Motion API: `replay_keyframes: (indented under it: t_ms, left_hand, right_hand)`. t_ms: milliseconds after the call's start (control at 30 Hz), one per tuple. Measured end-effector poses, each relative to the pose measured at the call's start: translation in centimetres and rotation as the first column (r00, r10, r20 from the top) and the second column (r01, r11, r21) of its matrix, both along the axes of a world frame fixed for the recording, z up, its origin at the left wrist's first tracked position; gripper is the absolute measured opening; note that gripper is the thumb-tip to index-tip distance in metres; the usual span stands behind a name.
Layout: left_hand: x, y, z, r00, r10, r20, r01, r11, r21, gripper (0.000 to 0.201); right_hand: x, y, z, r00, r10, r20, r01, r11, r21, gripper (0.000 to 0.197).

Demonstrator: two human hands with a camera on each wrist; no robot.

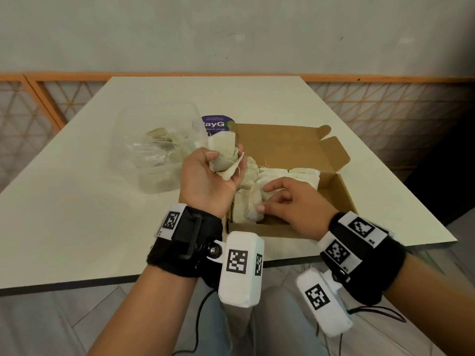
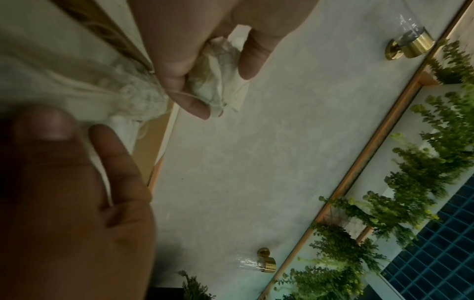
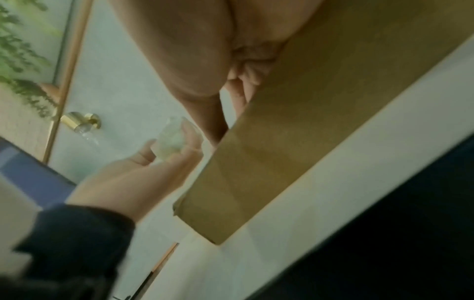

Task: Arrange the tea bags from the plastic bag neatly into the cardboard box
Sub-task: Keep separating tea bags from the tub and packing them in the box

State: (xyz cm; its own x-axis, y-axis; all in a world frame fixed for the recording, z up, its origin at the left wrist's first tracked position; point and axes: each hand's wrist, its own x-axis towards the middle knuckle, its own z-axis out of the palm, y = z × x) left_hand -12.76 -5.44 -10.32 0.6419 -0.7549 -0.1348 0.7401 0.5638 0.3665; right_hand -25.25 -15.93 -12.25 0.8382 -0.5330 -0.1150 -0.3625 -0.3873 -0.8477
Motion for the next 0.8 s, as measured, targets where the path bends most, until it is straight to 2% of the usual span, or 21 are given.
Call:
replay_keyframes:
  t_ms: [200,267,400,500,633,800]
  left_hand:
    - [-0.2,-0.5,-1.9,1.0,-0.026,0.012,0.025,0.998,0.06,0.022]
    - [-0.3,-0.5,-1.9,0.999,-0.025,0.031,0.023,0.997,0.067,0.023]
    - [-0.1,-0.3,-2.2,1.0,-0.028,0.009,0.027,0.999,0.034,0.024]
    - [0.0,-0.1,-2.4,1.0,-0.01,-0.019,0.01,1.0,0.01,0.022]
    - [-0.4,-0.1,-2.1,1.0,-0.009,0.002,0.009,1.0,0.023,0.024]
    - [-0.4,-0.1,-2.2,1.0,-0.012,-0.023,0.012,1.0,0.0,0.023]
  right_hand:
    - [0.0,0.1,0.1,1.0,0.023,0.003,-0.023,0.999,0.046,0.009]
    - [0.0,-0.1,0.1,0.999,0.046,-0.007,-0.046,0.998,0.048,0.009]
    - [-0.2,-0.5,0.5,0.997,0.02,0.079,-0.038,0.972,0.234,0.012]
    - [-0.3,-0.5,0.7,0.997,0.023,0.075,-0.046,0.95,0.309,0.012]
    - [-0.2,0.0,0.8,0.994,0.104,-0.015,-0.099,0.975,0.2,0.01]
    - [0.2,1.0,0.2,0.992,0.089,-0.089,-0.088,0.996,0.011,0.015]
